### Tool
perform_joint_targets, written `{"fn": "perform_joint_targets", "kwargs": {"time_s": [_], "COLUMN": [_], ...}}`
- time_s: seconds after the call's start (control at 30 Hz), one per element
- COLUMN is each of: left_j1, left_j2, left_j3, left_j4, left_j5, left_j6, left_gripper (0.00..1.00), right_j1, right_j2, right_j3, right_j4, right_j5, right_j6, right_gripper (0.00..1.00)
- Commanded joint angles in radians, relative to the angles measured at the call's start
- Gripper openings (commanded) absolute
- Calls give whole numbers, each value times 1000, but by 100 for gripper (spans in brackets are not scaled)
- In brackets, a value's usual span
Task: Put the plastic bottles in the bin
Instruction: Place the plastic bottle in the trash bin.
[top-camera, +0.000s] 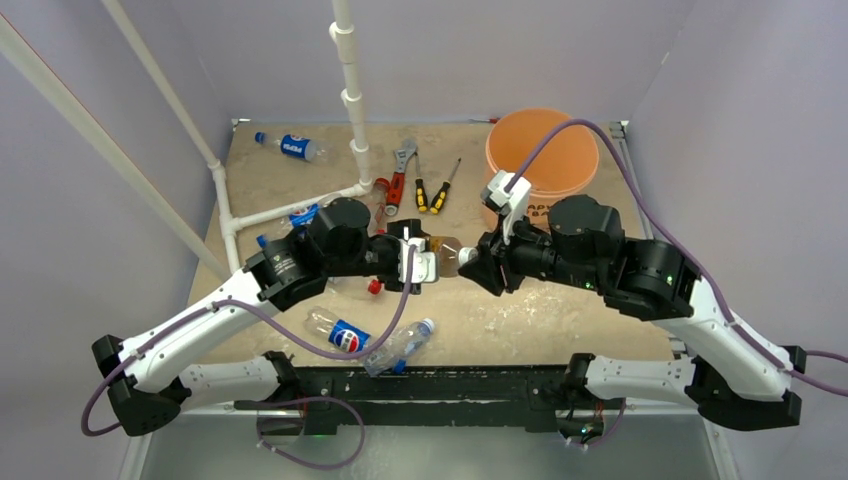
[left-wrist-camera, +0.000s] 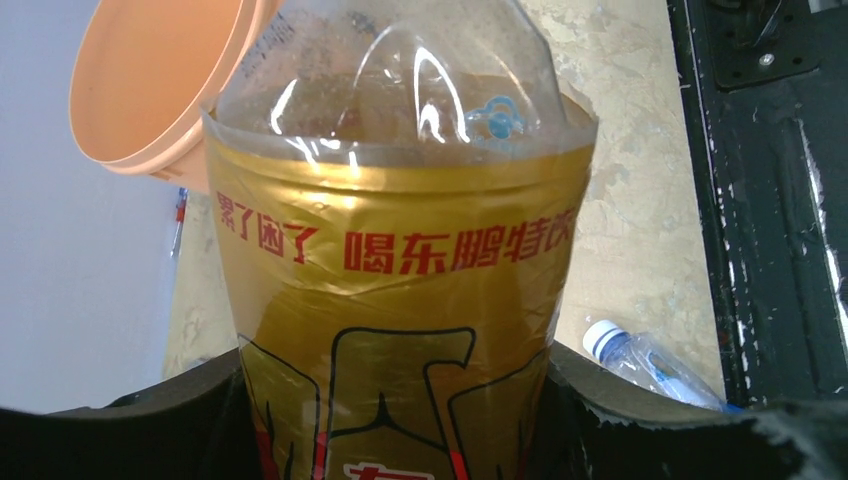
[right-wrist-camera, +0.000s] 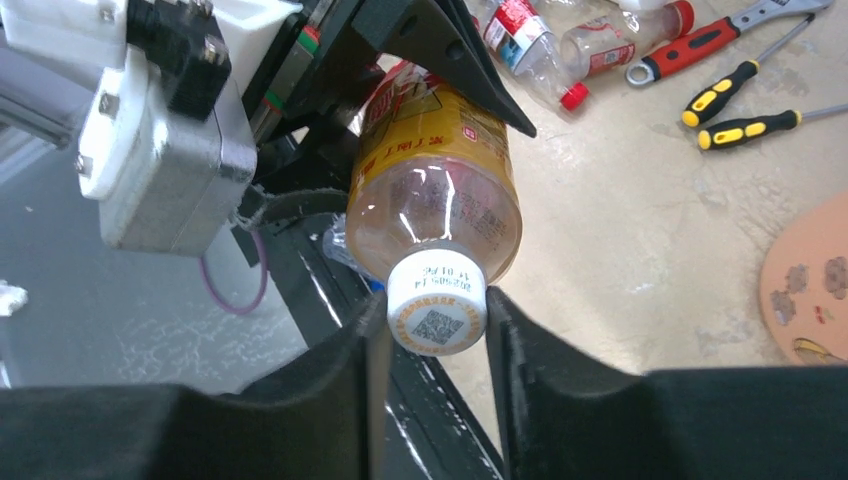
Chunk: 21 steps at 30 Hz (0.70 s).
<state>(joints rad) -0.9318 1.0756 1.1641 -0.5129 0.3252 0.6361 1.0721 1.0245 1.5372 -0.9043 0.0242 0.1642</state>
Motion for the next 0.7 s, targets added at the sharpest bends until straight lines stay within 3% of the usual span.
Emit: {"fn": "perform_joint_targets", "kwargs": {"time_s": [0.0,0.13,0.23,0.33,0.47,0.57,0.67], "left_j1": [-4,-5,-4,-4,-4,-4,-4], "left_j2": [-29,-46,-69,-111,-181,-206,-203], "left_j3": [4,-6,-32,-92,-234,-348,-421], "left_j4": [69,103,162,275,564,815,945], "left_j5": [18,62,91,113,111,80,59], "left_j6": [-75,-134,-197,-286,-509,-746,-923], "left_gripper": [35,32,32,32,29,30,32], "right_j1": [0,0,0,0,0,0,0], "right_j2": [-43,-92,-163,-287,-491,-547,-529], "right_j3": [32,13,-28,-131,-380,-515,-587], "right_j4": [83,149,256,449,758,889,975], "right_j5": [-18,-11,6,41,142,175,158], "right_j6": [10,42,75,117,201,234,260], "right_gripper": [55,86,96,99,99,99,99]}}
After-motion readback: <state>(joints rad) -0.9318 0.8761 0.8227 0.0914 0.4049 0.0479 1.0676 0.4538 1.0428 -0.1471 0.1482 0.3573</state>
